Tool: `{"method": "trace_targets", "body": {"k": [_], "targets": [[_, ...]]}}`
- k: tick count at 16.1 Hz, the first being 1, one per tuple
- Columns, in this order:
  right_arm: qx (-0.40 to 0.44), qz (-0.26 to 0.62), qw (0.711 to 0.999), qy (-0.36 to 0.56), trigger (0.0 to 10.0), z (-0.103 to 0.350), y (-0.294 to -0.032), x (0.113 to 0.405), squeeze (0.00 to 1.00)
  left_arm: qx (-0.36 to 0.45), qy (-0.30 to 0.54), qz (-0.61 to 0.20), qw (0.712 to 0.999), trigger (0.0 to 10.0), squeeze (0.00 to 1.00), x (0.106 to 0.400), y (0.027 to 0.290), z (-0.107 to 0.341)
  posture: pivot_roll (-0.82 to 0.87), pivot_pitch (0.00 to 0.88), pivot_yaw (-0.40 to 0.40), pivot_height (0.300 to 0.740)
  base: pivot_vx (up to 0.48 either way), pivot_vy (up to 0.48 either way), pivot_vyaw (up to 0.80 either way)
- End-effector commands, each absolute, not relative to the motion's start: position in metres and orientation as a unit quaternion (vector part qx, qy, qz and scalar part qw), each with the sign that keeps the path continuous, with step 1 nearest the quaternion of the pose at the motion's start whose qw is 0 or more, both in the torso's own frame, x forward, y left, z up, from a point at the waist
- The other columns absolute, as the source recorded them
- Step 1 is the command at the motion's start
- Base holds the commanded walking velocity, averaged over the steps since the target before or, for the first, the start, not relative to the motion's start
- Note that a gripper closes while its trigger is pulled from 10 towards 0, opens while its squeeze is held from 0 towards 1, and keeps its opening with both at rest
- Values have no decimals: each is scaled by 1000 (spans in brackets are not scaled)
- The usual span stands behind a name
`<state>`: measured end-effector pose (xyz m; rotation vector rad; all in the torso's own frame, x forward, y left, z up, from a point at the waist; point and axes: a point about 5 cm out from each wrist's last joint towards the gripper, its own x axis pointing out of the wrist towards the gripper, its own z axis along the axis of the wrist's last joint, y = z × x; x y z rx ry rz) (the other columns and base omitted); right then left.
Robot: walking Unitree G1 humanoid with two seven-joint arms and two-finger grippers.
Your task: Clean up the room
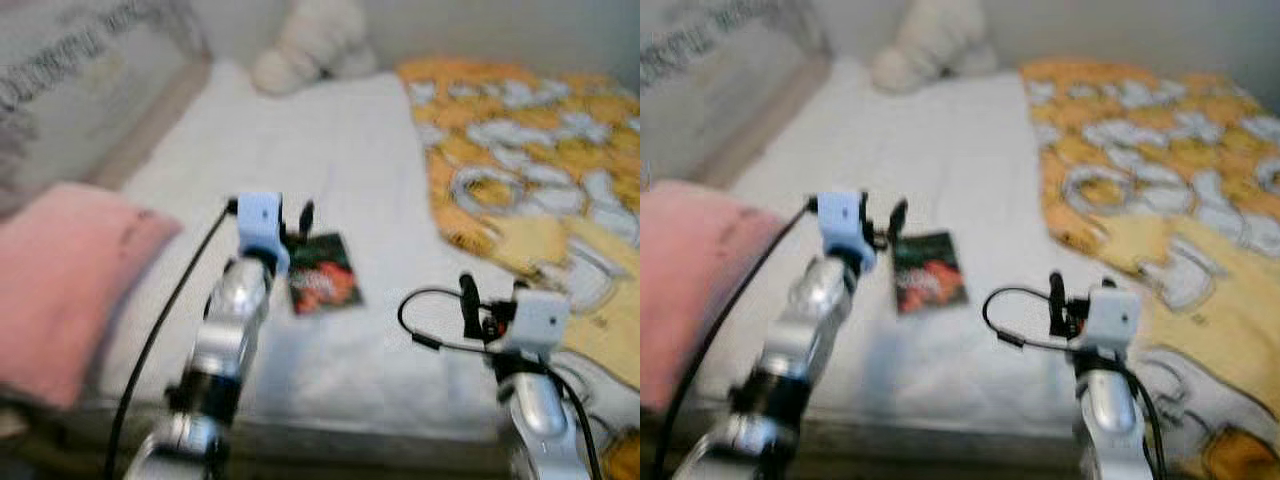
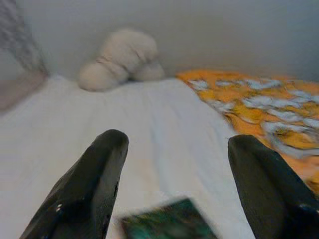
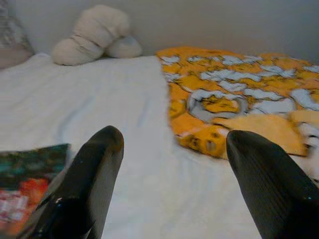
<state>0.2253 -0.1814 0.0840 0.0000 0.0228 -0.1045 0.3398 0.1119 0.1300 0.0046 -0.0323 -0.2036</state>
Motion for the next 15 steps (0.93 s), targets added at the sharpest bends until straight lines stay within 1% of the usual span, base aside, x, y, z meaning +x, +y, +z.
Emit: {"method": "trace_targets", "body": {"k": [1,2,4,6,7,8,9,10,11,12,15], "targets": [[1,-43,999,15,10000,86,-176,224,0,24,20,-77,997,10000,0,345,123,115,-52,0,-18,740,0,461,-781],[-3,-39,999,19,10000,86,-177,221,0,51,37,-57,996,10000,0,351,129,109,-67,0,-21,740,0,480,-775],[-15,-35,999,36,10000,83,-182,210,0,32,96,-68,993,10000,0,357,129,90,-92,0,-38,740,0,0,-775],[-25,-35,998,53,10000,82,-185,195,0,26,136,-69,988,10000,0,356,125,76,-123,9,-56,740,0,0,-772],[-28,-37,996,72,10000,81,-187,177,0,45,152,-34,987,10000,0,353,131,66,-150,67,-65,740,0,0,0],[-27,-38,996,82,10000,79,-187,172,0,57,159,-13,985,10000,0,351,137,63,-160,95,-74,740,0,0,0],[-26,-40,994,97,10000,78,-184,159,0,70,164,29,983,10000,0,349,148,59,-176,122,-78,740,0,0,0],[-27,-37,994,101,10000,78,-181,153,0,75,155,41,984,10000,0,349,153,60,-190,148,-77,740,0,0,0],[-30,-29,993,112,10000,78,-178,141,0,39,147,46,987,10000,0,352,151,63,-195,180,-82,740,0,0,0],[-30,-27,991,127,10000,80,-176,129,0,17,141,31,989,10000,0,354,144,65,-199,206,-83,740,0,0,0],[-31,-28,989,143,10000,82,-176,118,0,2,144,34,989,10000,0,351,136,61,-203,250,-91,740,0,0,0]]}}
